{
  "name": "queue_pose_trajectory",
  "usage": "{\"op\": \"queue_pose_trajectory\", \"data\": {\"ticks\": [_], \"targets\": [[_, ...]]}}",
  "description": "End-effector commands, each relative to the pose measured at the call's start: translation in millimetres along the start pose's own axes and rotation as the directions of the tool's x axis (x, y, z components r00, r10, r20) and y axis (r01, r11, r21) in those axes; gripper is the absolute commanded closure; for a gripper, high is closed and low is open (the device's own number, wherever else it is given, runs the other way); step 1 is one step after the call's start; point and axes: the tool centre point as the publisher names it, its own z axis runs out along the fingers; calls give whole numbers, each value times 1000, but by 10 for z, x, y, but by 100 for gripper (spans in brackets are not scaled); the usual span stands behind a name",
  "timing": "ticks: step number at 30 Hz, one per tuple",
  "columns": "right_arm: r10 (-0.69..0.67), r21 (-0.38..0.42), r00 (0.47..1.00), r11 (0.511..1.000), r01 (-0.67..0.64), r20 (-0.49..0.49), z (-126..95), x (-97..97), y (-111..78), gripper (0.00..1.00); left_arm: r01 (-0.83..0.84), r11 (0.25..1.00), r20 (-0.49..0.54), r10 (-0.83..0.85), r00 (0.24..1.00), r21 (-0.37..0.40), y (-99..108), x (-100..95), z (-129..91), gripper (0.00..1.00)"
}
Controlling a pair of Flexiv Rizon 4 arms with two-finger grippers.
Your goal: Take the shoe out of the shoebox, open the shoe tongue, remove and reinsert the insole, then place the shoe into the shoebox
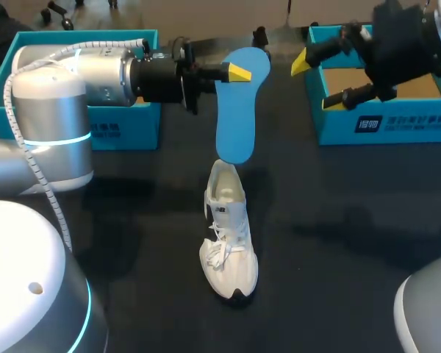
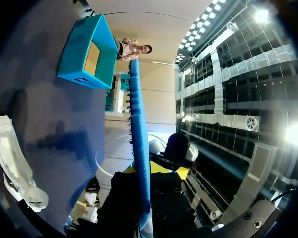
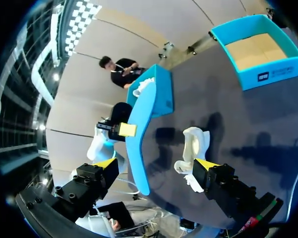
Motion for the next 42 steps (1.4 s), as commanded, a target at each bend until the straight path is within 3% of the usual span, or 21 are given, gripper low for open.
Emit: {"op": "queue_pose_trajectory", "data": {"ticks": [1, 32, 42], "targets": [[-1, 0, 954, 1000, 2, -300, 55, -69, -12, 0, 0, 1000, 3, 0, 1000, 0, 11, 1, -6, 100], [53, 34, 915, 998, -43, -400, 212, -289, 15, 0, 0, 1000, 3, 0, 1000, 0, 11, 1, -6, 100], [53, 34, 915, 998, -43, -400, 212, -289, 15, 0, -259, 966, 37, 258, 965, 11, -105, 15, -96, 100]]}}
